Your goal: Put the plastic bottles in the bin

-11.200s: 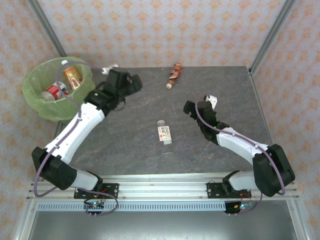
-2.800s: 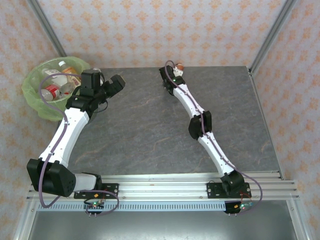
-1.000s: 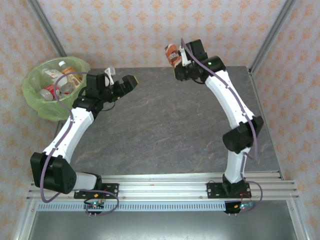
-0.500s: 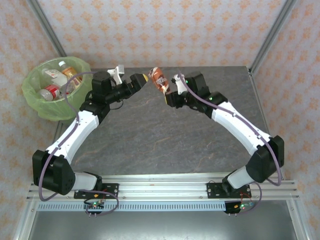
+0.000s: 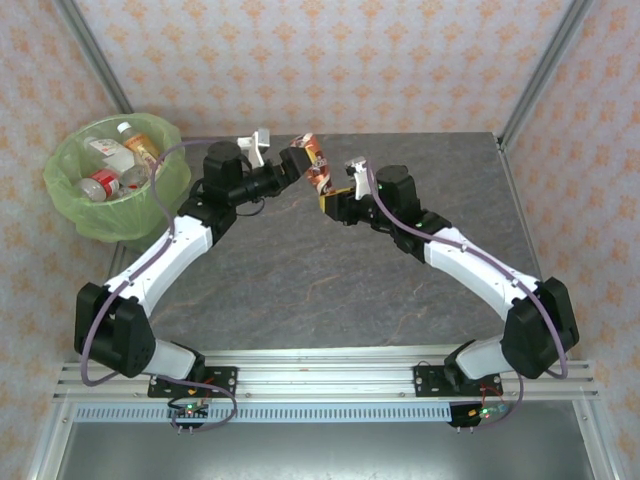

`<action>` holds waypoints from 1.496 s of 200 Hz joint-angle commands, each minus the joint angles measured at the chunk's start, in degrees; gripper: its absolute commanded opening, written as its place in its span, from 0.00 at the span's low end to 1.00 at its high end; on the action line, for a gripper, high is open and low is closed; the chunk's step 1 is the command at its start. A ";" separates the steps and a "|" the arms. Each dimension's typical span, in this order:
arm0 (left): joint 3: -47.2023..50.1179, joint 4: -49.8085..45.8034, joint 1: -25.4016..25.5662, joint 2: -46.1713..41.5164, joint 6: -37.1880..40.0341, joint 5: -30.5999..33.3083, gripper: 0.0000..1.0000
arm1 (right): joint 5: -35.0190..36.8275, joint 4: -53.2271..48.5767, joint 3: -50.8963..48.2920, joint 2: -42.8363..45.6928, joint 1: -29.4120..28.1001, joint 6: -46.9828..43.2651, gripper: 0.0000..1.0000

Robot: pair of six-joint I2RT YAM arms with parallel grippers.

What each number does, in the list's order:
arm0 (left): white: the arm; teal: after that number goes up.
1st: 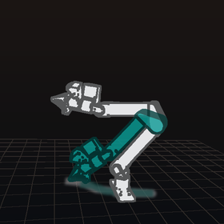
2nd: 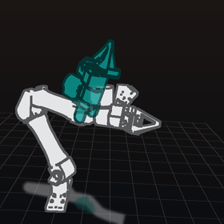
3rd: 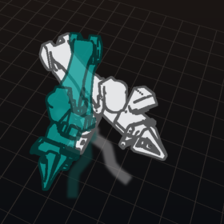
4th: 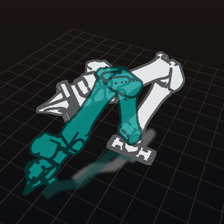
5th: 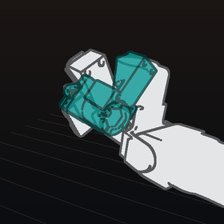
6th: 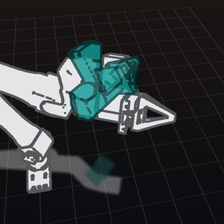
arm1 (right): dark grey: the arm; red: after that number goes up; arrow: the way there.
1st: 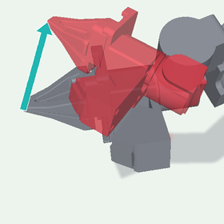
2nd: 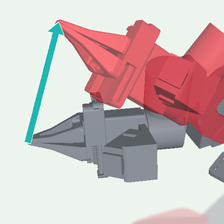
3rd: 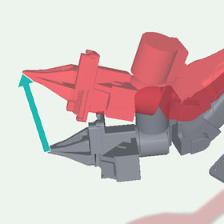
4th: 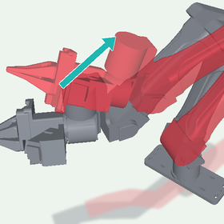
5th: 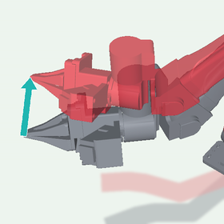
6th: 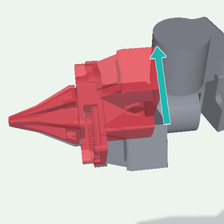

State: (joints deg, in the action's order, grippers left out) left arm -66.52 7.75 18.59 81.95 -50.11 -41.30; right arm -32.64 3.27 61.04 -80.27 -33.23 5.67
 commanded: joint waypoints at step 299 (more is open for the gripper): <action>-9.66 -13.78 2.51 1.28 11.64 9.02 0.46 | -2.18 8.09 -6.28 6.76 -1.96 0.09 0.69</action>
State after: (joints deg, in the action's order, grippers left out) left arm -73.54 -3.79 21.39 83.90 -41.39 -35.88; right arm -38.00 8.47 56.38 -76.93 -35.27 7.20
